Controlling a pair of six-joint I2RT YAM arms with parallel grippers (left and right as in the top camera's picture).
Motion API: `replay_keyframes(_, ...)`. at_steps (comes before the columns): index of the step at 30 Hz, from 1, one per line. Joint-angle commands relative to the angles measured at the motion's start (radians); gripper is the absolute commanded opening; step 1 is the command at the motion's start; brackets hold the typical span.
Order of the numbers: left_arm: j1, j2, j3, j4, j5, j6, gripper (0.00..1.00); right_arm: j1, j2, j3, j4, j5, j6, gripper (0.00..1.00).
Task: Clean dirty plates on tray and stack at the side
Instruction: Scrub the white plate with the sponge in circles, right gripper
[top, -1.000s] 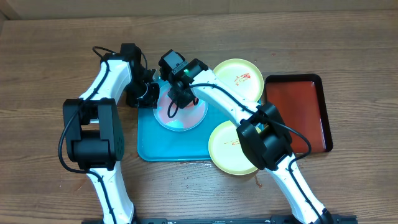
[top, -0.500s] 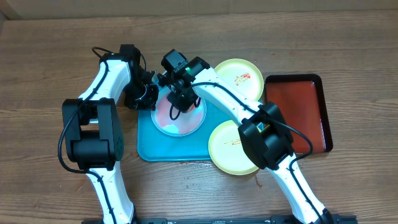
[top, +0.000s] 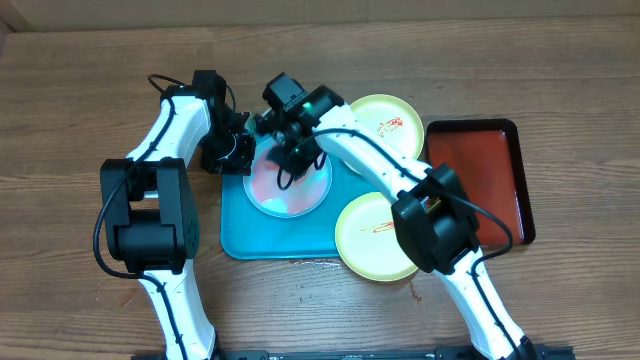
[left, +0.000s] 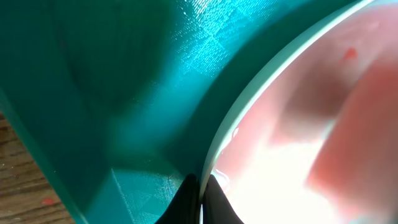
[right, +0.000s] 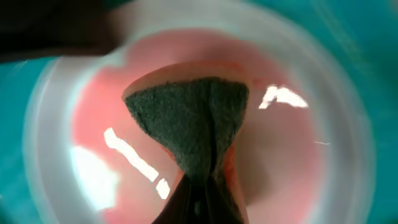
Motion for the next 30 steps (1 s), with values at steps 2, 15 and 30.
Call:
replay_keyframes(2,-0.002,-0.025,0.014,0.008,0.008,-0.006,0.04,-0.057,-0.058,-0.004,0.02,0.201,0.202,0.04)
replay_keyframes(15,-0.002,-0.025,0.014,0.008,0.008,-0.006,0.04,-0.016,-0.051,-0.074,-0.012,0.16,0.531,0.04)
replay_keyframes(30,-0.002,-0.025,0.014,0.014,0.034,-0.006,0.04,0.042,-0.051,-0.164,0.221,0.097,0.441,0.04)
